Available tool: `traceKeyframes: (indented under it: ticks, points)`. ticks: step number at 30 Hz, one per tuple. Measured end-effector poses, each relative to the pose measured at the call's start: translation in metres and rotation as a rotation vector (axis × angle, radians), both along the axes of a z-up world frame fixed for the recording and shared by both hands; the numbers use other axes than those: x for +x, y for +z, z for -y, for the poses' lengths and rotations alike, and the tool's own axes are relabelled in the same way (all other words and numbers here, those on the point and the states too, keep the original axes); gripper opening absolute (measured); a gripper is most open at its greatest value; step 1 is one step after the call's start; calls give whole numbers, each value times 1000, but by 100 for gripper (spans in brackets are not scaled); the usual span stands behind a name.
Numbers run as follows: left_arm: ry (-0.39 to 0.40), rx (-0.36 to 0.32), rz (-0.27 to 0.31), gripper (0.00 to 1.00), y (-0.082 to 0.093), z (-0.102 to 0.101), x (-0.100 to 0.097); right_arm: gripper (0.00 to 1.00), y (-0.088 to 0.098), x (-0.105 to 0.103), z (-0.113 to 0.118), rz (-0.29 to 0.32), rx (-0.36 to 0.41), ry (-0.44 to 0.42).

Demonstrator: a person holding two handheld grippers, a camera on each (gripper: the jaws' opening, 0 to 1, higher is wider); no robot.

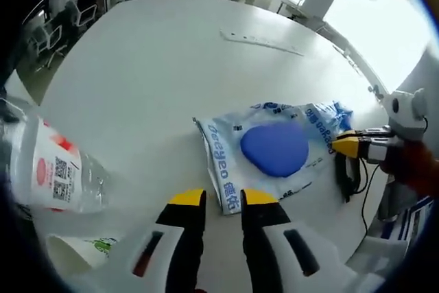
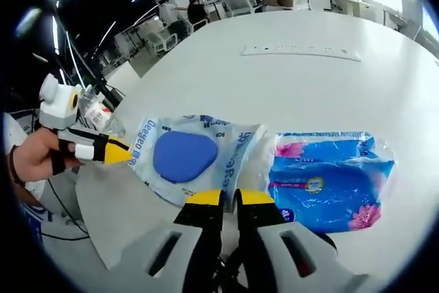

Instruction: Arrange the tabletop items into an orderly group along one side of the table until the central work area is clear of visible clutter.

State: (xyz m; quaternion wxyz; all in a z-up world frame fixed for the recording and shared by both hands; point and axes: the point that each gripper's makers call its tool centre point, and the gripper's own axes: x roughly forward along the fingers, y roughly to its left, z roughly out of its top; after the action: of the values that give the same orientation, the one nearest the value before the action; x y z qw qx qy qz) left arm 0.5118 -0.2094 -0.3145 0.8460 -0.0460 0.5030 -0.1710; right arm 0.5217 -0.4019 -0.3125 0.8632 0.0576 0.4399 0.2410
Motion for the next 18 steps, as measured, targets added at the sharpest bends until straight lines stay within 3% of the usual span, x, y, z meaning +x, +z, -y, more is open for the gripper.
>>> traceKeyframes:
  ticks: [18]
  points:
    - [-37,2,38,19,20,-5,-16,5,21,-3,18,35,-17,-19]
